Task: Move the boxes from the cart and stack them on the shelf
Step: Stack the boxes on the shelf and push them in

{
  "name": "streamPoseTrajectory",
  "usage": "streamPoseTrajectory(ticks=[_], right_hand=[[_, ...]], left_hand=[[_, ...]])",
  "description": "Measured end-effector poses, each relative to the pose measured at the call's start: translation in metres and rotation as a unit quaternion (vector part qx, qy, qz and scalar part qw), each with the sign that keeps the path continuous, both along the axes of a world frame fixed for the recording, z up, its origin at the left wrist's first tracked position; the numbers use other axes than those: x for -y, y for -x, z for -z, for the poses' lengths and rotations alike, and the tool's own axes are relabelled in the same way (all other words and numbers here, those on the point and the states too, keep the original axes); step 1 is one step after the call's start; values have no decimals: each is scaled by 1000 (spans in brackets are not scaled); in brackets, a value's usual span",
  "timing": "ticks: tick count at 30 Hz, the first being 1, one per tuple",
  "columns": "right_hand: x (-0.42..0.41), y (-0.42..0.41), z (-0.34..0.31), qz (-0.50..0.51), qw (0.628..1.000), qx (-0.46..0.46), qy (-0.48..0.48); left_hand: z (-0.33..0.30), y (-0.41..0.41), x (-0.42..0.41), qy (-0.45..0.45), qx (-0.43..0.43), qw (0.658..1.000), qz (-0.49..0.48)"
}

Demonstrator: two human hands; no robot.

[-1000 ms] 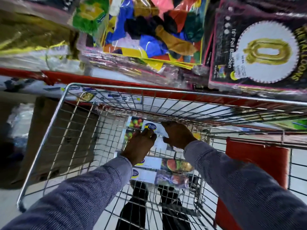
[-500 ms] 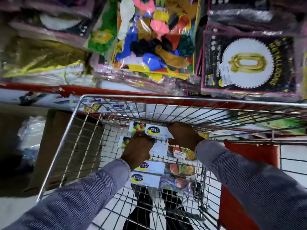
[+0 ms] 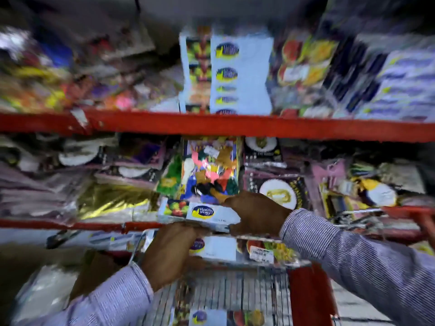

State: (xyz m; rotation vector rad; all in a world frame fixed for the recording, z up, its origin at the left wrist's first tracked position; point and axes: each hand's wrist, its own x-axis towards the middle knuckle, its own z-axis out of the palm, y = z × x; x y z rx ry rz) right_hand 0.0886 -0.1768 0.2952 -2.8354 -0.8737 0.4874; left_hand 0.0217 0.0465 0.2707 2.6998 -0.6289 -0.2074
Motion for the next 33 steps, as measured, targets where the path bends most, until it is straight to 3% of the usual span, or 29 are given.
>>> streamPoseTrajectory(ticks=[10, 17, 27, 33], right_hand=[[30, -35, -167, 38, 993, 111, 13], [51, -77, -243, 62, 985, 163, 10], [46, -149, -253, 76, 979, 191, 15], [46, -160, -236, 81, 977, 196, 15]], left_hand=[[-137, -54, 29, 2, 117, 992, 43], [-207, -97, 43, 25, 149, 988, 23], [-230, -135, 60, 76, 176, 981, -20], [-224, -141, 59, 61, 161, 985, -25]])
